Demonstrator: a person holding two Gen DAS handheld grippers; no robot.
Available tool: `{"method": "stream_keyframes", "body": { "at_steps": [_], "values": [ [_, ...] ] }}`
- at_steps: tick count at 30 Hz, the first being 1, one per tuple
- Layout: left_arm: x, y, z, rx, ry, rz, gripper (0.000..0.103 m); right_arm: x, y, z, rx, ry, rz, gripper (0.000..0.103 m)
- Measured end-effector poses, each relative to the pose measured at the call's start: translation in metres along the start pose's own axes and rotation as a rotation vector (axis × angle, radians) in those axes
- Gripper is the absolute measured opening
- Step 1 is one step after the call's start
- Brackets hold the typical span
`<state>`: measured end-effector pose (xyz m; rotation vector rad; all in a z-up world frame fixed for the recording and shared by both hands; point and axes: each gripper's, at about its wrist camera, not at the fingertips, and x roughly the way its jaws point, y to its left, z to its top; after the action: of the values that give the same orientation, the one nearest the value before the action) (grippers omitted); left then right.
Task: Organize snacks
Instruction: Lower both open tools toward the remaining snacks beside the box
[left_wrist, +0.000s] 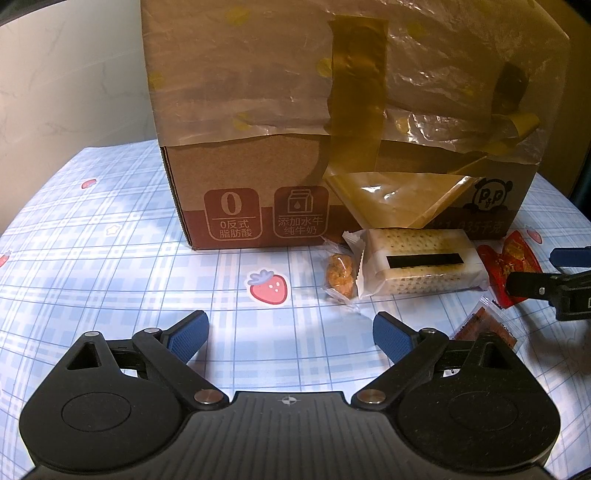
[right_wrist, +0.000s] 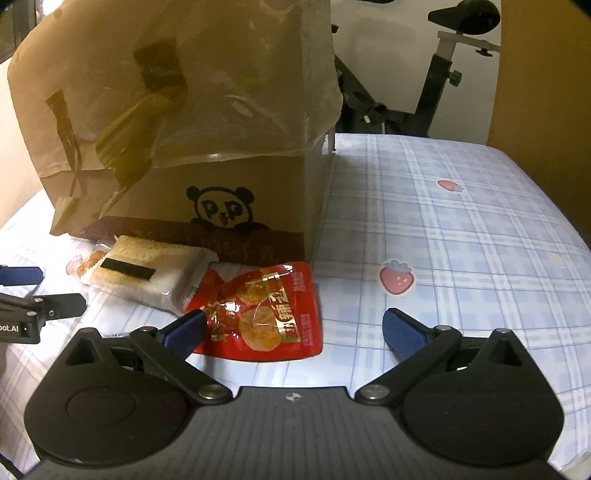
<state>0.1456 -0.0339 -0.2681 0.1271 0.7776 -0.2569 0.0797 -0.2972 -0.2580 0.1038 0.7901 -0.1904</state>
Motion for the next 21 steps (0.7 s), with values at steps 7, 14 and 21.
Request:
{"method": "stream_keyframes", "body": {
  "at_steps": [7, 14, 21],
  "values": [
    [0.0, -0.001, -0.001, 0.005, -0.005, -0.005, 0.099, -0.002, 0.004, -0.001, -0.003, -0.002, -0.065, 0.089],
    [0.001, 0.0, -0.002, 0.011, -0.009, -0.01, 0.1, -0.005, 0.001, 0.004, -0.003, -0.002, -0.059, 0.07],
    [0.001, 0.001, -0.002, 0.017, -0.005, -0.016, 0.102, -0.004, 0.007, 0.009, -0.023, 0.025, -0.011, 0.07]
  ]
}}
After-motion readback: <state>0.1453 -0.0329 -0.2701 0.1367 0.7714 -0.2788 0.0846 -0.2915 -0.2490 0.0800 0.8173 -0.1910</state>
